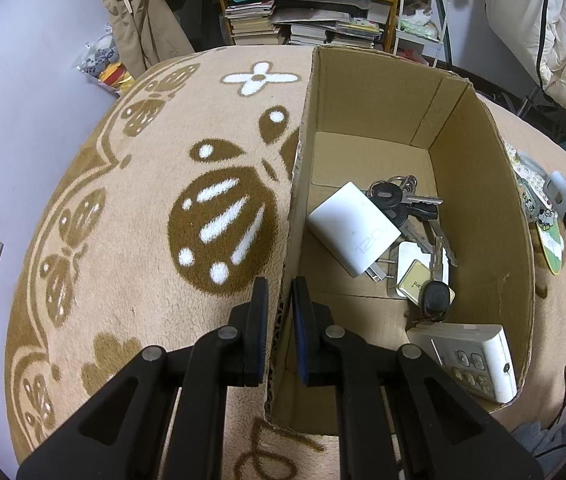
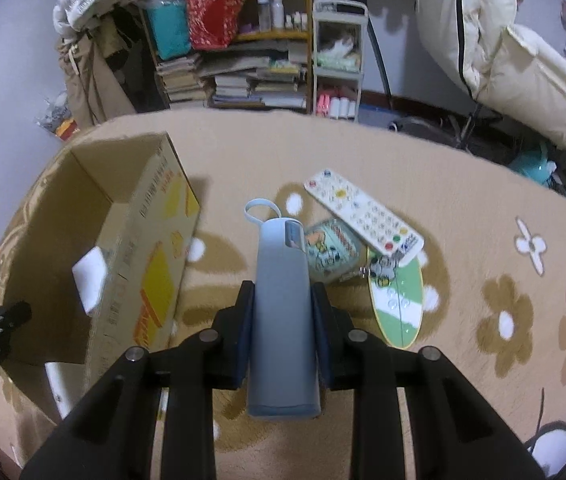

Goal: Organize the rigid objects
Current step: 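Carry the blue-grey bottle with the right tool over the box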

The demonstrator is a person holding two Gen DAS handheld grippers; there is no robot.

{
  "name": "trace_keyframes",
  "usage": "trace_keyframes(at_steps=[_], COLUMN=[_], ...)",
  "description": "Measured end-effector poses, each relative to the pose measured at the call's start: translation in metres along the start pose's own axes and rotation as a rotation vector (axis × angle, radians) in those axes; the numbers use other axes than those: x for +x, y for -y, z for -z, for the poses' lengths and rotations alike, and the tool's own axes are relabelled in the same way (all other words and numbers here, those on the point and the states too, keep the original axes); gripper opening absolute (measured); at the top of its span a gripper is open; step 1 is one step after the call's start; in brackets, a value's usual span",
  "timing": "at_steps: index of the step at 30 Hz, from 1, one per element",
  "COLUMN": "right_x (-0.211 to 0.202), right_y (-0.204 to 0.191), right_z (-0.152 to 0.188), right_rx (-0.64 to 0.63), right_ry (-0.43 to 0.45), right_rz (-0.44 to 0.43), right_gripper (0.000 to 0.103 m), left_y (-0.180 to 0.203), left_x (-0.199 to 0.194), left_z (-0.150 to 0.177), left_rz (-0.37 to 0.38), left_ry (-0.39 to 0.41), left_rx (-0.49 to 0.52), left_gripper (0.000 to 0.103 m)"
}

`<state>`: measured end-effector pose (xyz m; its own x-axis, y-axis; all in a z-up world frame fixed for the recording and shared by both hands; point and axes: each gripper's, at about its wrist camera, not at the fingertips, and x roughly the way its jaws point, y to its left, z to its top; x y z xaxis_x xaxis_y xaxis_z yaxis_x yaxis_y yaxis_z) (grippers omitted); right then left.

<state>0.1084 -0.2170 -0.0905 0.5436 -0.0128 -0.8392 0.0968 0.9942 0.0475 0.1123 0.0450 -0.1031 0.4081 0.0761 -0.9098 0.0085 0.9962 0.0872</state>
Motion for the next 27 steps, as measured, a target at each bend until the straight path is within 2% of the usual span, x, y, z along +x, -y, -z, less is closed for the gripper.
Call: trace_keyframes(at_steps=[9,12,27], right_x=[-0.033,-0.037,-0.015], right_y=[-0.027,-0.034,-0.084], right_z=[-0.011,-0.012,0.007], right_rx=[-0.001,0.009,-0.091], right_ry=[0.094,0.133,0.107], right_rz=[-0.125,-0.277,-0.373], right_gripper=[0.029,0.029,0.029], left_y=[0.000,-0.001,0.000], left_x=[-0.001,0.000,-0.001], left_z=[0.001,0.001,-0.002], left_rz=[0.003,0.002,0.007], left_ry=[-0.001,0.000,-0.005], left_rx=[-0.001,-0.001,-0.014], left_gripper=[0.011,0.011,0.012])
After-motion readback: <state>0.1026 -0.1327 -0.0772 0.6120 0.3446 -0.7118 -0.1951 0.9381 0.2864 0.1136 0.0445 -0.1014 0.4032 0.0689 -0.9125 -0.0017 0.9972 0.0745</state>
